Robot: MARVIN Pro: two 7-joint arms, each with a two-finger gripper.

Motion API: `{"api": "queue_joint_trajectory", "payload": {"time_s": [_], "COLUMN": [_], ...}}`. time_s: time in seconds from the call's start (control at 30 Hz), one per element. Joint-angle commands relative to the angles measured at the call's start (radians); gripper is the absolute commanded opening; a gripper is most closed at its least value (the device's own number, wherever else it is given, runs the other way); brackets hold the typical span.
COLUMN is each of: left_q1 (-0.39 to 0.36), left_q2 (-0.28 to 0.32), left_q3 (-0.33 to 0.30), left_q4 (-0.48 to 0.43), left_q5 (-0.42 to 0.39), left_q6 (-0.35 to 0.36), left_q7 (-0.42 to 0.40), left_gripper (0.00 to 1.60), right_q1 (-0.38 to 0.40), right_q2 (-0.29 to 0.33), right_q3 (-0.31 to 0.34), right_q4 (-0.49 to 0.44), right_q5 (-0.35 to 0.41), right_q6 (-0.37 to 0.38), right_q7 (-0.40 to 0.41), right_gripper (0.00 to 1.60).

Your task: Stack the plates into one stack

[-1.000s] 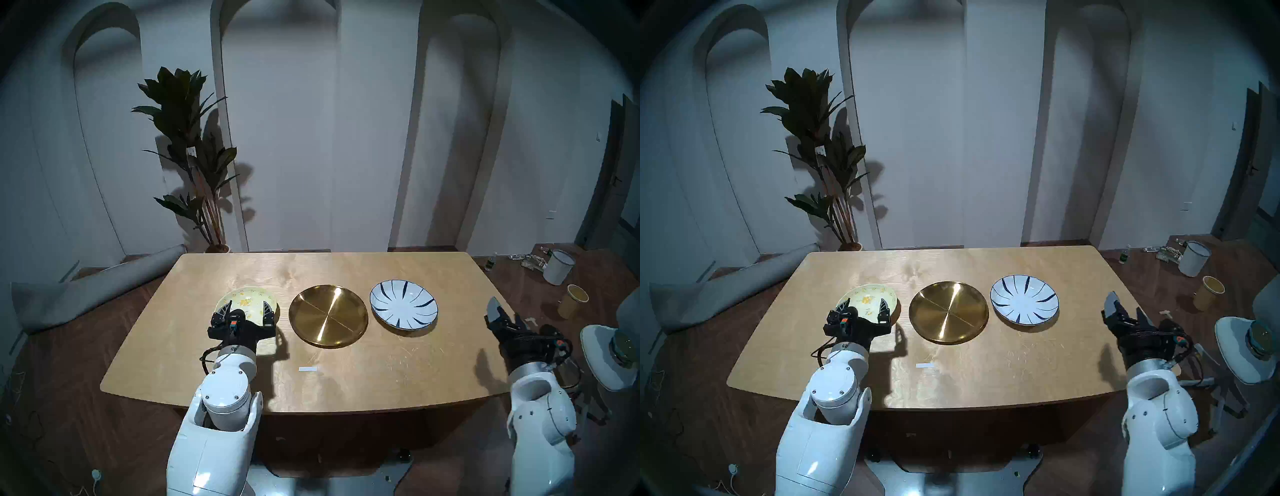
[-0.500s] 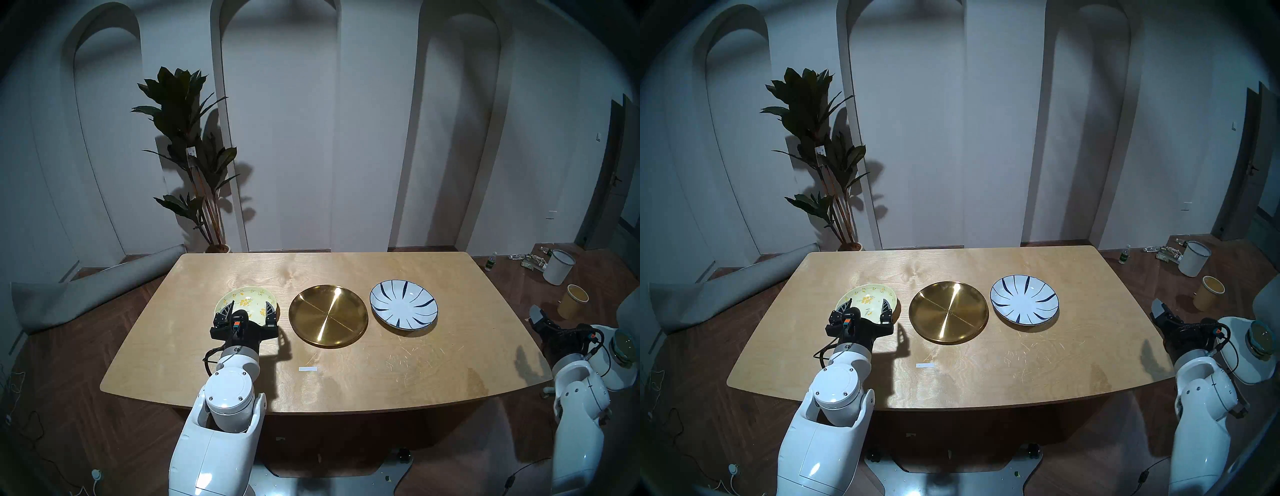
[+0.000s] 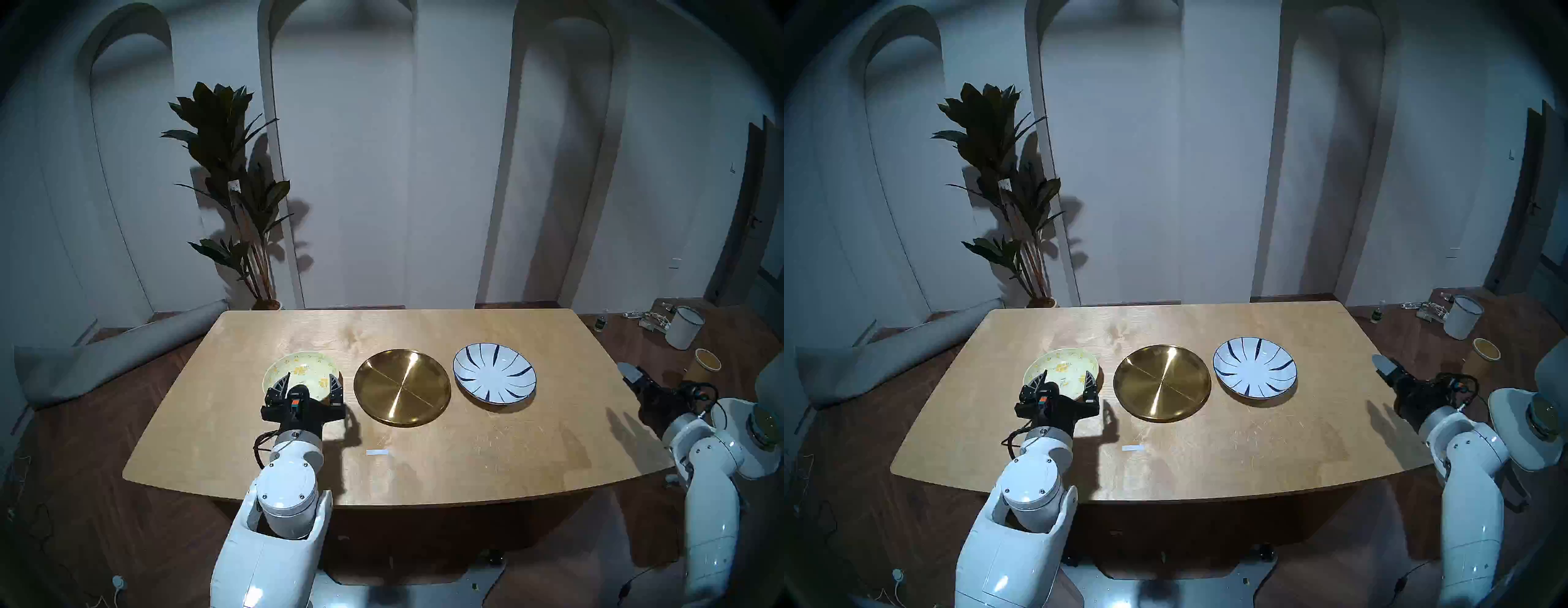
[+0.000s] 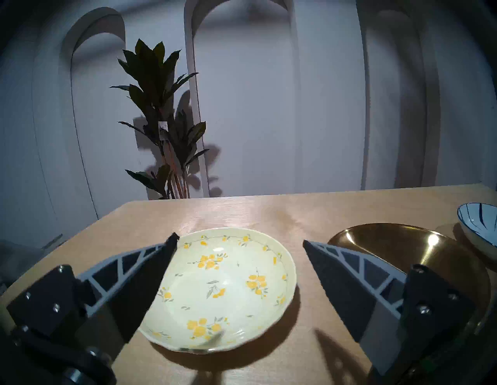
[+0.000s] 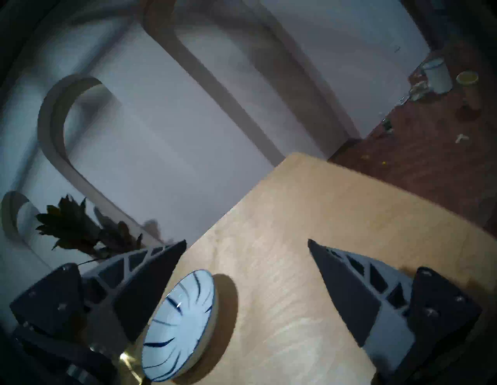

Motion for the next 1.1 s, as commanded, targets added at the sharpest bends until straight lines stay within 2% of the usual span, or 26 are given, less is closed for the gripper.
{"api": "queue_joint_trajectory", "payload": {"time_s": [0.0,0.17,0.3,0.4,0.5,0.53,0.57,0.6,0.9,0.93,0.97,1.0,1.07], "left_q1": [0.006,0.011,0.011,0.011,0.012,0.013,0.014,0.016,0.042,0.047,0.051,0.055,0.062], "left_q2": [0.008,0.012,0.016,0.019,0.021,0.023,0.024,0.024,0.043,0.047,0.049,0.050,0.052], "left_q3": [0.020,0.030,0.038,0.044,0.049,0.051,0.052,0.052,0.059,0.064,0.067,0.069,0.073], "left_q4": [-0.040,-0.043,-0.046,-0.049,-0.052,-0.052,-0.054,-0.053,-0.067,-0.064,-0.064,-0.067,-0.075], "left_q5": [0.014,0.023,0.025,0.025,0.027,0.029,0.025,0.025,0.029,0.034,0.036,0.035,0.034], "left_q6": [-0.011,-0.006,-0.004,-0.002,0.007,0.007,0.013,0.006,0.005,-0.002,-0.007,-0.008,-0.010], "left_q7": [0.025,0.049,0.067,0.080,0.088,0.092,0.090,0.084,0.085,0.085,0.087,0.086,0.086], "left_gripper": [1.60,1.60,1.60,1.60,1.60,1.60,1.60,1.60,1.60,1.60,1.60,1.60,1.60], "right_q1": [0.108,0.173,0.179,0.151,0.120,0.106,0.092,0.071,0.058,0.061,0.068,0.088,0.105], "right_q2": [0.107,0.110,0.107,0.097,0.091,0.110,0.130,0.181,0.170,0.181,0.176,0.164,0.188], "right_q3": [-0.039,-0.070,-0.093,-0.090,-0.083,-0.089,-0.099,-0.126,-0.117,-0.111,-0.096,-0.071,-0.068], "right_q4": [0.057,0.119,0.128,0.088,0.047,0.033,0.017,-0.011,-0.062,-0.065,-0.054,-0.030,-0.013], "right_q5": [0.085,0.122,0.134,0.136,0.132,0.117,0.094,0.006,-0.025,-0.034,-0.016,0.041,0.041], "right_q6": [0.100,0.150,0.166,0.169,0.181,0.199,0.206,0.195,0.228,0.254,0.260,0.302,0.338], "right_q7": [0.096,0.152,0.184,0.196,0.167,0.158,0.152,0.088,0.020,-0.025,-0.014,0.000,-0.010], "right_gripper": [1.60,1.60,1.60,1.60,1.60,1.60,1.60,1.60,1.60,1.60,1.60,1.60,1.60]}}
